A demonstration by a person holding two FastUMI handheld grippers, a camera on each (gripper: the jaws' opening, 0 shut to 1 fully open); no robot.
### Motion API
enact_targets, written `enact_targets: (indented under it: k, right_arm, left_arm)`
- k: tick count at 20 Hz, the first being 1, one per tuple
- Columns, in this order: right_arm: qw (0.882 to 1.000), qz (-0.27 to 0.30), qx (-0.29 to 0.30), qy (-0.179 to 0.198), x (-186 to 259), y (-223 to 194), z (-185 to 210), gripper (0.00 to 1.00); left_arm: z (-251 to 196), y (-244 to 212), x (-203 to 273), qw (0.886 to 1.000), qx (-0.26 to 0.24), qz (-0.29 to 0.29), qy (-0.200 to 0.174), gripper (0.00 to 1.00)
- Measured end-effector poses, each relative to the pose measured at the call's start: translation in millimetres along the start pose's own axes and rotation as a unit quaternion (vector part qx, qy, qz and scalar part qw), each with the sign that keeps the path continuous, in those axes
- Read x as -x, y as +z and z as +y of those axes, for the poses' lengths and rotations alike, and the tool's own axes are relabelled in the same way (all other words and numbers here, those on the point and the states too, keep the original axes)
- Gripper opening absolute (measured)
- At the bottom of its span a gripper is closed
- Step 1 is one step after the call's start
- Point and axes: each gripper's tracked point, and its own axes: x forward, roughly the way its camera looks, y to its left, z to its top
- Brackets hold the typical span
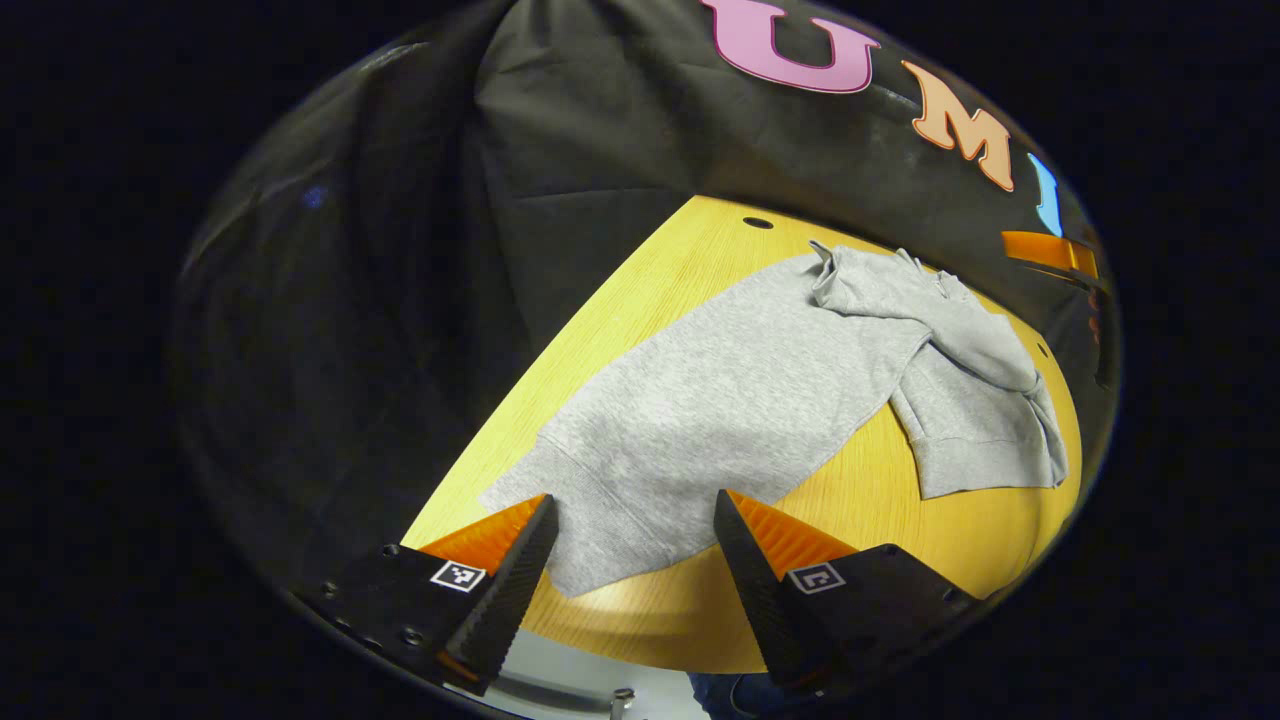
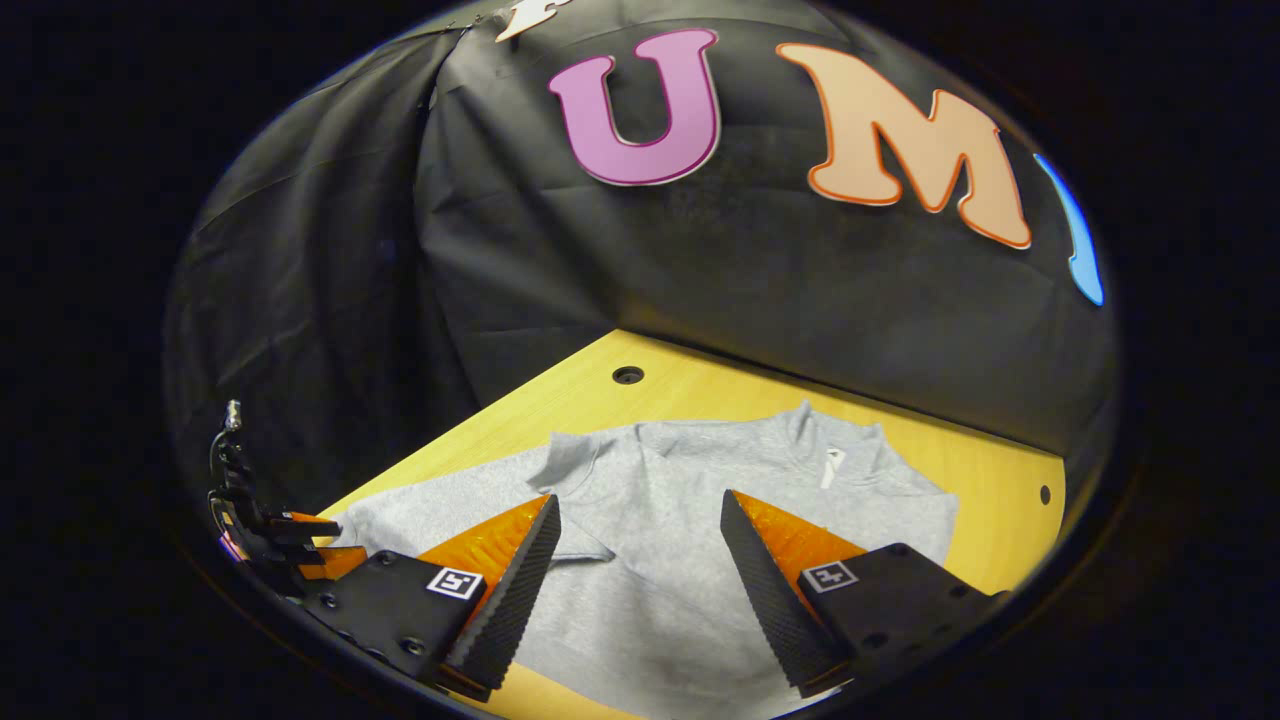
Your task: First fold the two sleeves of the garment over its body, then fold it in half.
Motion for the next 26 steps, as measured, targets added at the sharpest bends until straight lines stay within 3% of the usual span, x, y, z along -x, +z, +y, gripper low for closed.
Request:
enact_targets:
  k: [4,8,10,13,15,20,26]
  right_arm:
    - [0.998,-0.02,-0.019,-0.052,61.0,6.8,-47.2,0.98]
    - [0.993,-0.021,-0.042,-0.111,119.9,-3.3,-95.7,0.99]
    - [0.989,-0.023,-0.056,-0.138,146.8,-7.7,-115.1,0.99]
    - [0.982,-0.024,-0.078,-0.171,179.4,-17.7,-138.0,0.98]
    - [0.977,-0.025,-0.079,-0.195,197.6,-25.4,-152.7,1.0]
    - [0.968,-0.025,-0.091,-0.231,238.0,-37.7,-173.2,0.99]
    - [0.961,-0.032,-0.103,-0.256,267.6,-49.2,-188.6,1.0]
  left_arm:
    - [4.0,-3.1,-4.0,1.0,0.012,0.002,0.006,0.92]
    - [6.2,-1.5,-5.9,0.999,-0.019,-0.02,0.015,0.79]
    - [-2.6,1.2,-10.7,0.999,-0.027,-0.033,0.01,0.67]
    - [-13.9,3.7,-18.0,0.999,-0.039,-0.037,0.011,0.21]
    - [-15.0,3.6,-16.3,0.998,-0.05,-0.029,0.014,0.11]
    - [-23.4,4.9,-15.4,0.999,-0.043,-0.006,0.007,0.01]
    - [-80.1,45.4,0.3,0.998,-0.006,-0.022,-0.056,0.0]
